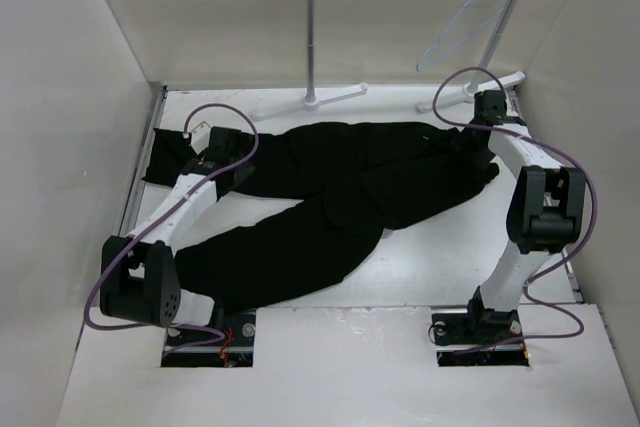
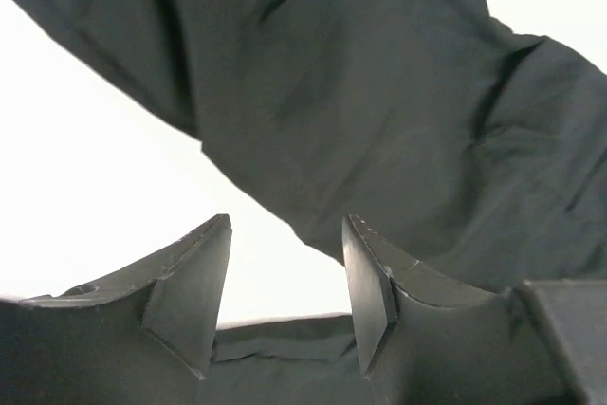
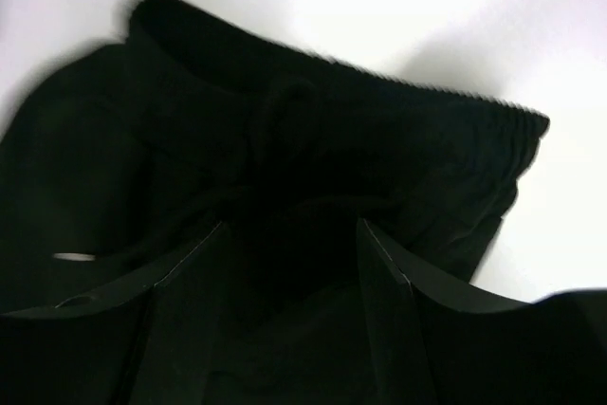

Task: Place the trousers on the hanger
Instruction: Flatten out the trousers at the center of the board.

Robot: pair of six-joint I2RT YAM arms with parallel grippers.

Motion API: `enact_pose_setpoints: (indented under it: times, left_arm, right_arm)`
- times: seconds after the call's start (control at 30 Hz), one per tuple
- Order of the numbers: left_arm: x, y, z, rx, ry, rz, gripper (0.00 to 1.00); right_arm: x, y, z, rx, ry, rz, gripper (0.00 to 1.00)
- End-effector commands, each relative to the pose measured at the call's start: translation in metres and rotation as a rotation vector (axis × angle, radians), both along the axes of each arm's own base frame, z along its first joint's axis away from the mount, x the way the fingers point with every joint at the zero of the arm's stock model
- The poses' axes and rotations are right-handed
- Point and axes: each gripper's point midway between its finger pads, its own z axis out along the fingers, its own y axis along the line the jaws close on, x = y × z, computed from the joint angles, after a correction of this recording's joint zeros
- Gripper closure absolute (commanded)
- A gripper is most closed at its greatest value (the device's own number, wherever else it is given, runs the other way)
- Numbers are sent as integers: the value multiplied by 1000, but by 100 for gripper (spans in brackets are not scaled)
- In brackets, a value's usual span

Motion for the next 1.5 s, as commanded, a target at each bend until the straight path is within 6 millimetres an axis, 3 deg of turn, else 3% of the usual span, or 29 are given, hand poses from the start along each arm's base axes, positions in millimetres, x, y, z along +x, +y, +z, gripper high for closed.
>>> enact_pose_setpoints:
  times: [0.0, 0.13, 0.3, 0.4, 0.53, 0.63, 0.8, 0.87, 0.9, 0.97, 1.03, 1.17, 1.23, 1.3, 1.37, 1.47]
  left_arm:
    - [-7, 4, 6, -15, -28, 10, 52]
    - [-12, 11, 6, -24, -30, 26, 52]
    - [-13, 14, 9, -38, -39, 34, 52]
    - [-13, 15, 9, -39, -40, 36, 52]
    - [-9, 13, 11, -54, -49, 42, 52]
    - [-7, 13, 13, -65, -54, 52, 52]
    - [-8, 14, 16, -73, -58, 68, 52]
    - [-7, 13, 15, -75, -55, 72, 52]
    - [-6, 14, 14, -75, -54, 78, 52]
    - [-1, 12, 15, -75, -55, 77, 52]
    - [5, 11, 18, -71, -59, 77, 51]
    - [16, -5, 34, -61, -93, 35, 50]
    - [24, -25, 41, -48, -104, -24, 48]
    - [32, -52, 42, -39, -94, -109, 46]
    - [33, -87, 39, -56, -66, -217, 45]
    - [9, -121, 19, -76, 17, -326, 44]
  right_arm:
    - [-8, -5, 15, -95, 49, 14, 38]
    - [-17, -5, 7, -168, 117, 38, 41]
    - [-31, -2, -4, -171, 172, 66, 75]
    - [-45, 1, -2, -160, 168, 75, 88]
    - [-76, 5, -3, -133, 163, 86, 94]
    - [-117, 4, -8, -136, 161, 54, 96]
    - [-187, 8, -30, -75, 131, -66, 94]
    - [-203, 11, -39, -35, 115, -116, 91]
    - [-208, 10, -42, -16, 104, -149, 84]
    - [-207, 9, -42, 23, 57, -183, 57]
    - [-198, 9, -25, 33, -6, -176, 35]
    - [-180, -3, 36, -33, -170, -143, 33]
    - [-177, -15, 53, -75, -194, -164, 36]
    - [-176, -28, 48, -92, -169, -202, 39]
    - [-177, -34, 31, -74, -111, -230, 41]
    - [-187, -43, 11, -46, -57, -294, 35]
